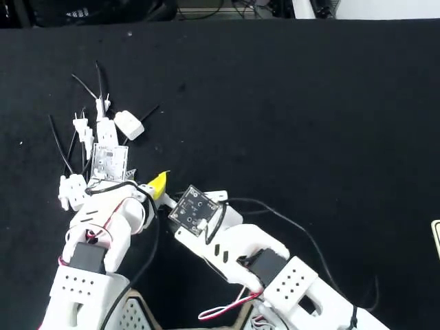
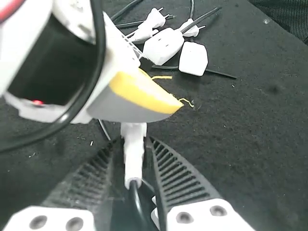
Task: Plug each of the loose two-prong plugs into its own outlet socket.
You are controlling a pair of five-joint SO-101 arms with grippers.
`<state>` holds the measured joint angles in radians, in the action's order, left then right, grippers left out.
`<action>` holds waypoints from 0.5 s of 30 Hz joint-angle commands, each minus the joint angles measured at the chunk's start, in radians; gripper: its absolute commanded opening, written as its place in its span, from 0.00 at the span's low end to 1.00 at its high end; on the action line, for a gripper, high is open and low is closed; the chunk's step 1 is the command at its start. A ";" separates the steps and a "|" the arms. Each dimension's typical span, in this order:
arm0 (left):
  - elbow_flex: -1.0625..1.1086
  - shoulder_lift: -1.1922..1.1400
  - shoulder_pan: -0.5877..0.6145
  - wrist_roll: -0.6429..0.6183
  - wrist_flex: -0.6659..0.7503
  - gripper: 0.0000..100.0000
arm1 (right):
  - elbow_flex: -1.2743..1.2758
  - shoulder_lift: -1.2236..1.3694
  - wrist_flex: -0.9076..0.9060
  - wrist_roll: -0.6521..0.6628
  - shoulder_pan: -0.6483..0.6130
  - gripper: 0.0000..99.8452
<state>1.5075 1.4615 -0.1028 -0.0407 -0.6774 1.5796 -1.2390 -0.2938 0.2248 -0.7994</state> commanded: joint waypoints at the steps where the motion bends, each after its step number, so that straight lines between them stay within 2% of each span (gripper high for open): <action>1: -0.007 -0.014 -0.015 0.012 0.005 0.22 | -0.024 -0.059 0.009 -0.011 0.032 0.01; 15: 0.018 -0.011 -0.015 0.008 0.006 0.22 | -0.028 -0.061 0.009 -0.011 0.032 0.01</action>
<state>1.5167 1.4615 -0.1074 -0.0407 -0.6774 1.5796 -1.2390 -0.2938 0.2248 -0.7994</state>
